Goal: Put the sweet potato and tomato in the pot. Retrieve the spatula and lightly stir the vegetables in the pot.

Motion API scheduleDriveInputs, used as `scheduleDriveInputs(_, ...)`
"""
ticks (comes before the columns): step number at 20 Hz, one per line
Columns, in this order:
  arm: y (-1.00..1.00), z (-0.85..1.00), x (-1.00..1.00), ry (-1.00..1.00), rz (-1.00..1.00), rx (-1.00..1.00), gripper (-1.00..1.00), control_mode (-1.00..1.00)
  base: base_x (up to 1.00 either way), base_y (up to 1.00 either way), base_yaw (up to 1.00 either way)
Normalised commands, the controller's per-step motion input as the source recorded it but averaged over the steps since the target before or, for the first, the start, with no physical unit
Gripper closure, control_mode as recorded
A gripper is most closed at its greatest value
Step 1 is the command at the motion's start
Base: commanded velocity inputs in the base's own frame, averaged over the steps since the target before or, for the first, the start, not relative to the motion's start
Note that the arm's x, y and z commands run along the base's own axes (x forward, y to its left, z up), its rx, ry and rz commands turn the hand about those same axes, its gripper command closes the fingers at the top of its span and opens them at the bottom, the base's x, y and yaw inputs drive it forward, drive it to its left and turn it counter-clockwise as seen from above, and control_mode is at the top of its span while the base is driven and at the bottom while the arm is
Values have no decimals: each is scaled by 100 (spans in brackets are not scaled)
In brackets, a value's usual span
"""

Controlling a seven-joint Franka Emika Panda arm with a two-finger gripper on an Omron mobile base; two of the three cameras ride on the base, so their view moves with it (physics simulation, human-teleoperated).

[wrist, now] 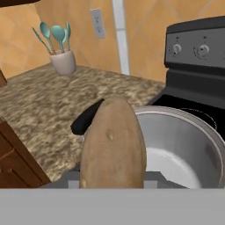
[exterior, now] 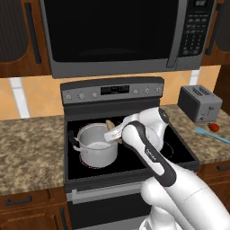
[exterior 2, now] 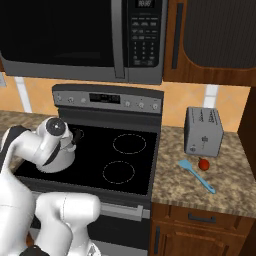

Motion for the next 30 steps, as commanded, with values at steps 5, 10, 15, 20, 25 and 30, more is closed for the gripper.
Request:
scheduleDriveInputs(5,15,-12,21,0,0,0,100,-100,0,0,0)
scheduleDriveInputs(10,1,0,33,0,0,0,100,-100,0,0,0)
scheduleDriveInputs(15,14,-9,52,0,0,0,100,-100,0,0,0)
scheduleDriveInputs(20,8,-45,22,1,0,0,100,-100,0,0,0)
scheduleDriveInputs(25,6,-38,25,3,0,0,100,-100,0,0,0)
scheduleDriveInputs(30,14,-22,40,2,0,0,100,-100,0,0,0)
